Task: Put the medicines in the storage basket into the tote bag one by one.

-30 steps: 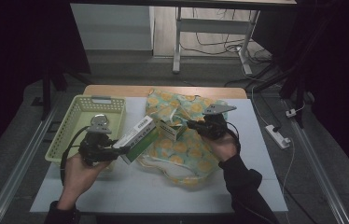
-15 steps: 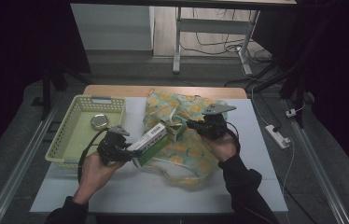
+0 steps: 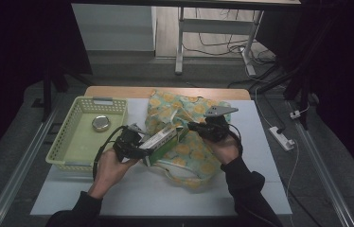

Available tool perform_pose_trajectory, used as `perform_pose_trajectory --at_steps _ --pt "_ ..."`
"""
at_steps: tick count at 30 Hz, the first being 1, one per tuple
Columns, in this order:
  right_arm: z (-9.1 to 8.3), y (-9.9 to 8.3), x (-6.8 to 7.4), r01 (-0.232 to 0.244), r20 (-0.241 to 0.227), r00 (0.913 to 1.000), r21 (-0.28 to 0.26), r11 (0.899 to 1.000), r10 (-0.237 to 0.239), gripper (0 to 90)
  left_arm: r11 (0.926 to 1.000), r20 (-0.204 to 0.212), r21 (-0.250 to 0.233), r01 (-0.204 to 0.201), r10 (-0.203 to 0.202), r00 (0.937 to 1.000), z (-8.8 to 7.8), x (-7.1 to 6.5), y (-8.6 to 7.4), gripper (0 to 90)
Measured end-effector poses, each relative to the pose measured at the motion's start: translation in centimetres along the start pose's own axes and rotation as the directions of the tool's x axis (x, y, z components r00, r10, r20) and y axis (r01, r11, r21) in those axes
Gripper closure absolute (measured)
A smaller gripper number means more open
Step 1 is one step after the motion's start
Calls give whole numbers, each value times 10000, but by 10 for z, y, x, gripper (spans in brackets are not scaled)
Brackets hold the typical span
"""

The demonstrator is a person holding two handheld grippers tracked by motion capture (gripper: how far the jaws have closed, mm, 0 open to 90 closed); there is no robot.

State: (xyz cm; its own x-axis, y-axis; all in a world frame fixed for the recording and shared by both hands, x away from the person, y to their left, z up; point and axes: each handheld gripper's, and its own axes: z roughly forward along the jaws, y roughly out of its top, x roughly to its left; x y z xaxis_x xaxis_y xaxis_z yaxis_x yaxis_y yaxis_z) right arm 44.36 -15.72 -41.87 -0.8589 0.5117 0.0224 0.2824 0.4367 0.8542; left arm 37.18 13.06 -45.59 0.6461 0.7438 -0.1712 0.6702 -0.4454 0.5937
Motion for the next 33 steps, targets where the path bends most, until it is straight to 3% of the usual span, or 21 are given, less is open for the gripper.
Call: perform_pose_trajectory --at_steps 14,24,33 --pt "-2 1 1 -33 -118 9999 -60 10000 33 900 9999 67 63 100 -101 9999 12 6 32 614" --pt "-2 1 1 -36 -140 9999 -76 10000 35 900 10000 -238 32 51 -50 9997 31 11 48 614" --pt "-1 1 2 -20 -184 9998 -34 10000 20 900 9991 -590 -324 279 -298 9978 46 23 59 614"
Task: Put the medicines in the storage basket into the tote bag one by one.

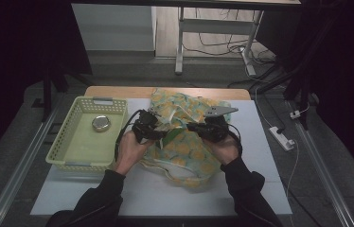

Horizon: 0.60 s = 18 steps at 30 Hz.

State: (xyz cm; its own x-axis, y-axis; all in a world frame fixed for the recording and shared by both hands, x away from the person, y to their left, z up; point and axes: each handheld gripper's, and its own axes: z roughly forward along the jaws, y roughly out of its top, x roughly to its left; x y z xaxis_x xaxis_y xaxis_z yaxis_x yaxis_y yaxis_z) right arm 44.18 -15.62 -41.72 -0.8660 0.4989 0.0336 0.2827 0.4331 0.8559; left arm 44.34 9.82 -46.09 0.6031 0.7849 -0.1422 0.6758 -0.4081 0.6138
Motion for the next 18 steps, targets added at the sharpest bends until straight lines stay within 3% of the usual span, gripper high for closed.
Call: perform_pose_trajectory --at_steps 6,18 --pt "1 0 1 29 -53 10000 44 10000 -29 900 9991 -143 -281 304 -308 9994 8 9 5 613" --pt "3 -1 1 29 -51 10000 137 9999 -28 900 9958 -743 -741 541 -596 9955 19 20 12 612"
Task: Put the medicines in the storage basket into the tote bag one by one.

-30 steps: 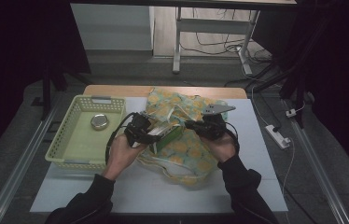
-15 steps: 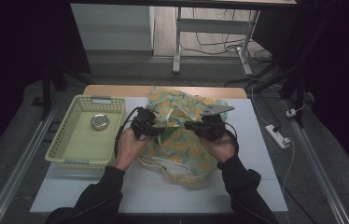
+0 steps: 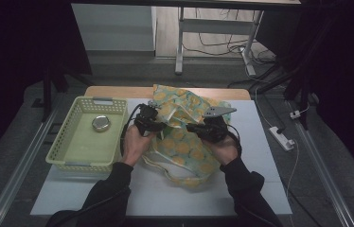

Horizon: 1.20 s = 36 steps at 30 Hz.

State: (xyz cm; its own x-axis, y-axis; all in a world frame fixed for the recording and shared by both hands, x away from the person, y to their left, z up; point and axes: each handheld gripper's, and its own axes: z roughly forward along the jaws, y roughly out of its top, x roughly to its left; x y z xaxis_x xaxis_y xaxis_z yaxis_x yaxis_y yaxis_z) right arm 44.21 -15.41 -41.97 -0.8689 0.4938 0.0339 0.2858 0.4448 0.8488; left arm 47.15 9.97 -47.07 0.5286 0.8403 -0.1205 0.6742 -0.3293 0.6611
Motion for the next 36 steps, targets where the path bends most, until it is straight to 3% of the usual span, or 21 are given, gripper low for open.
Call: perform_pose_trajectory --at_steps 7,15,22,27,32,36 --pt "2 -1 0 0 -11 10000 60 10000 0 900 9999 44 -115 -38 38 10000 8 2 -2 597" --pt "0 -2 -3 -75 53 10000 52 10000 75 900 9988 362 -412 -254 269 9990 -12 -4 -3 384" --pt "-2 -1 -4 -86 92 9999 -7 10000 86 900 9970 1027 -196 -753 769 9917 -31 -10 -12 281" --pt "-2 -1 -4 -90 116 9999 -26 10000 91 900 9946 1555 -197 -1016 1034 9824 -44 -12 -21 218" --pt "-2 -1 -4 -80 94 9999 -14 10000 80 900 9915 1656 -268 -1274 1301 9776 -59 -12 -31 164" --pt "-1 -2 -4 -74 119 9999 -27 10000 74 900 9926 1787 -521 -1101 1177 9768 -71 -4 -37 124"
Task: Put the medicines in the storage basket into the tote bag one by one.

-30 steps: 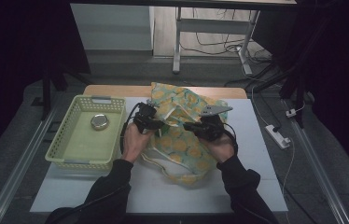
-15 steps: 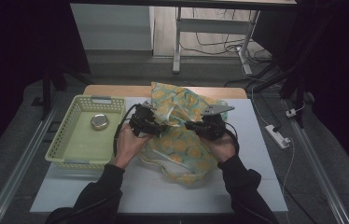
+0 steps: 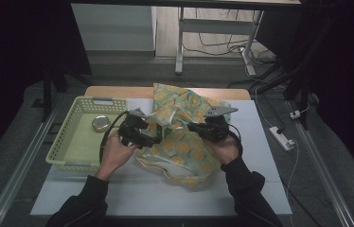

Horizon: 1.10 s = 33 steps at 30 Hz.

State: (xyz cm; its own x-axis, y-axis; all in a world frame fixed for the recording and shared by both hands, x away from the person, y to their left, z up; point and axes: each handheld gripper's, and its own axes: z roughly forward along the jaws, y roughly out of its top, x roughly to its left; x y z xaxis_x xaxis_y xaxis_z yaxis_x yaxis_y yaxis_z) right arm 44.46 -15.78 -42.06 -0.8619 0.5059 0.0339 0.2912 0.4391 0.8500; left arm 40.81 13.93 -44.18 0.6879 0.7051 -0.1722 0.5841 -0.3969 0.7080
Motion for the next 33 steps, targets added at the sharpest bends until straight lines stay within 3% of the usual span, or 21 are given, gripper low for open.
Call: perform_pose_trajectory --at_steps 9,17,21,27,33 --pt "0 0 1 33 -17 10000 14 10000 -33 900 9993 -171 -143 331 -334 9993 -20 24 -15 1" --pt "1 -1 1 36 -10 10000 45 10000 -36 900 9969 -781 -377 693 -720 9943 -38 51 -31 0" --pt "2 -1 1 67 7 10000 72 10000 -67 900 9966 -1342 -322 753 -789 9878 -47 64 -35 0" --pt "3 -1 1 51 -6 10000 96 9999 -51 900 9938 -1738 -334 1065 -1107 9785 -57 90 -41 0" --pt "3 -2 0 43 -3 10000 124 9999 -43 900 9885 -2465 -371 1468 -1514 9572 -61 117 -48 3"
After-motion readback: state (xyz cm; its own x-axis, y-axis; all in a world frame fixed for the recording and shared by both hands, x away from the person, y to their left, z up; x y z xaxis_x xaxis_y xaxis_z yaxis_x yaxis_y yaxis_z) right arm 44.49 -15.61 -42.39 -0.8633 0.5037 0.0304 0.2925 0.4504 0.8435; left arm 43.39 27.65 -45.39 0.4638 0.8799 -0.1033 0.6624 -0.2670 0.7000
